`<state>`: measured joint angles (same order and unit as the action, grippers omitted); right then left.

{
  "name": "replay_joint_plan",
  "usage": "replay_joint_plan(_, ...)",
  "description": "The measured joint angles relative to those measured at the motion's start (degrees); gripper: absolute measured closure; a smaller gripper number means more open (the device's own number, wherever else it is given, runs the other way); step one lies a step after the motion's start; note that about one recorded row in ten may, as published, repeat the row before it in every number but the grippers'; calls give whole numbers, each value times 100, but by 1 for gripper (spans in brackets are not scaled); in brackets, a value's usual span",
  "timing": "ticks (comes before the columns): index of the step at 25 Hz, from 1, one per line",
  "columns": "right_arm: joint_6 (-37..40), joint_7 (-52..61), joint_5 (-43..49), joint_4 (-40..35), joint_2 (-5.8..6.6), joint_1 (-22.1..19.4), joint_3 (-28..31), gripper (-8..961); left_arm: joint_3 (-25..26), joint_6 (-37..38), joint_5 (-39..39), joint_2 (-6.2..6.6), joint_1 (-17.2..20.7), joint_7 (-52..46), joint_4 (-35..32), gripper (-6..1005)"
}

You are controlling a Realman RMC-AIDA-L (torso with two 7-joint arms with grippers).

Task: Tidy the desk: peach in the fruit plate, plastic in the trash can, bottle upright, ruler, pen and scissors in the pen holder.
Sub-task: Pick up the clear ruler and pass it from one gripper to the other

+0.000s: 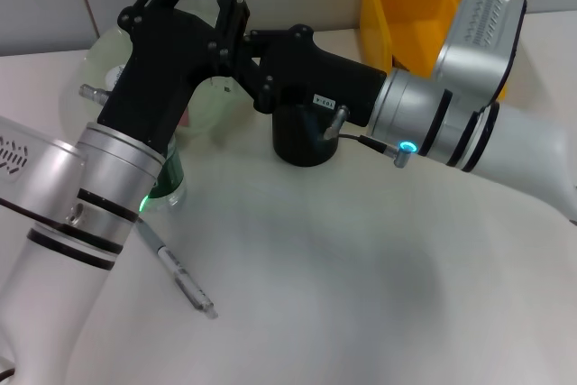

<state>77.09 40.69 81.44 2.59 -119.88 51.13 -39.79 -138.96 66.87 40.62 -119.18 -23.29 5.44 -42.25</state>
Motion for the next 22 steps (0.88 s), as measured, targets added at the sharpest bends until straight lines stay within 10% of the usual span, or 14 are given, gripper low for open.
replay_joint_plan(22,-22,-82,1,49,0,-9,171,954,-9,13,-63,0,16,-85,39,327)
